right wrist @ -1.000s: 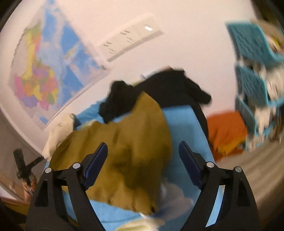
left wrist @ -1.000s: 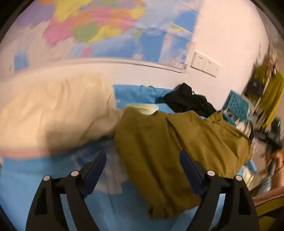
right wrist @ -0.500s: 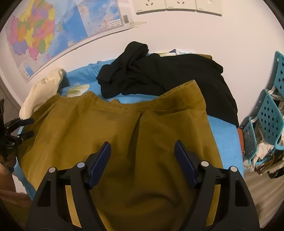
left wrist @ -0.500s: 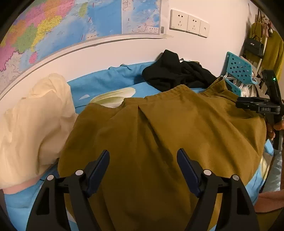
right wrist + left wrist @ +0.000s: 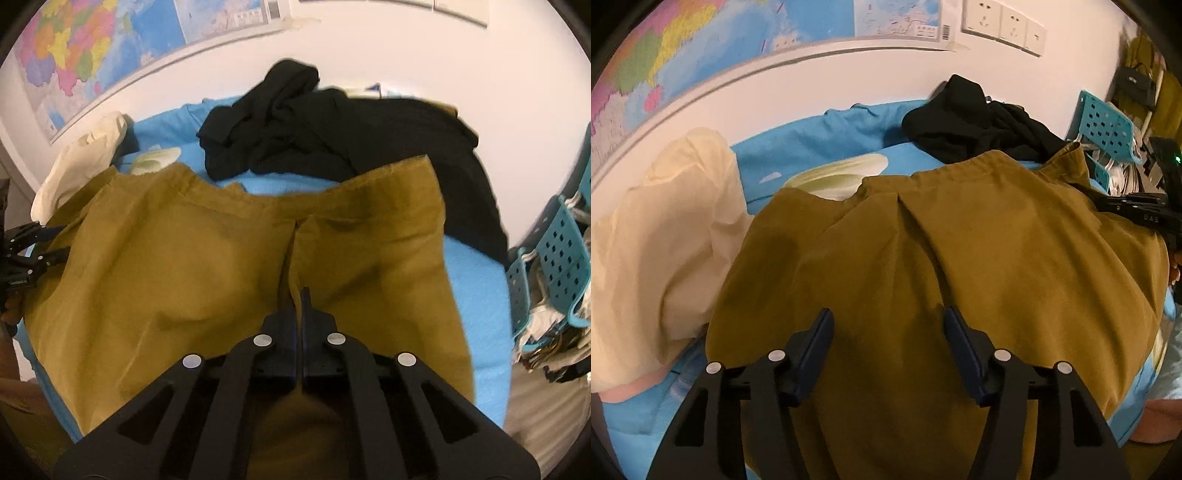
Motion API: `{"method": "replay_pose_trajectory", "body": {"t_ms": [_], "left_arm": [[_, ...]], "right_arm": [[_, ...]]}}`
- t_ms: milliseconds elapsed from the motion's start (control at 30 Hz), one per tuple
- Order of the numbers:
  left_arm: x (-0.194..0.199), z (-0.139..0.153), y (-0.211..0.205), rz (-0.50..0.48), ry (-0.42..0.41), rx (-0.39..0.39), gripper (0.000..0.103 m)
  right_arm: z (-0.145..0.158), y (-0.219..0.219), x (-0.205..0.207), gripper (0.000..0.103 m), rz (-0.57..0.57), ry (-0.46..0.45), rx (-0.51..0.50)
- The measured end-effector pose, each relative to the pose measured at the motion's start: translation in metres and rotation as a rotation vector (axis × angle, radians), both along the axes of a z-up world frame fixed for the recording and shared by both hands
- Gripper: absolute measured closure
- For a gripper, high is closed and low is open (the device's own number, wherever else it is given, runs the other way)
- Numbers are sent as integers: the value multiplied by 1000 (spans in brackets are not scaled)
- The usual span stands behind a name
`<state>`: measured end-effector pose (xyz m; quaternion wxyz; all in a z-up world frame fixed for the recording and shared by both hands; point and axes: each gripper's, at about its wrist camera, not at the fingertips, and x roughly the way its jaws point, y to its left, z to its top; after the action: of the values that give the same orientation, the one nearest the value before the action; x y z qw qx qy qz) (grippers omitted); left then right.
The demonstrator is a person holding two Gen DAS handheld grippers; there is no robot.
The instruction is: Fold large clothes
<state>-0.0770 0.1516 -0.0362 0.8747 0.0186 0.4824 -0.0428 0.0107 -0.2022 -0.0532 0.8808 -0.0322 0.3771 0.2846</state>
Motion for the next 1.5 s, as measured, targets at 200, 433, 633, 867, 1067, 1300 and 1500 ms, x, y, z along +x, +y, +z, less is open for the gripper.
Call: {"method": "replay_pose_trajectory", "body": {"t_ms": [200, 433, 633, 867, 1067, 1300, 1500], "left_arm": [[9, 15, 16, 54, -32, -15, 65], [18, 7, 24, 77, 20, -61, 48], [2, 20, 8, -21, -27, -85, 20], [13, -17, 9, 29, 23, 20, 14], [4, -12, 31, 92, -30, -70, 15], [-44, 14, 37, 48, -140, -145, 18], [-44, -24, 54, 109, -77, -229, 21]], "right_arm": [[47, -21, 5, 102, -89, -127, 112], [8, 13, 33, 102, -80, -55, -76], [-1, 11, 34, 100, -70, -15, -88], [-10, 15, 43, 99, -67, 19, -100], [12, -7, 23, 63, -104, -19, 28], [36, -4, -44, 59, 54, -133, 182], [-24, 8, -26, 71, 65, 9, 177]]}}
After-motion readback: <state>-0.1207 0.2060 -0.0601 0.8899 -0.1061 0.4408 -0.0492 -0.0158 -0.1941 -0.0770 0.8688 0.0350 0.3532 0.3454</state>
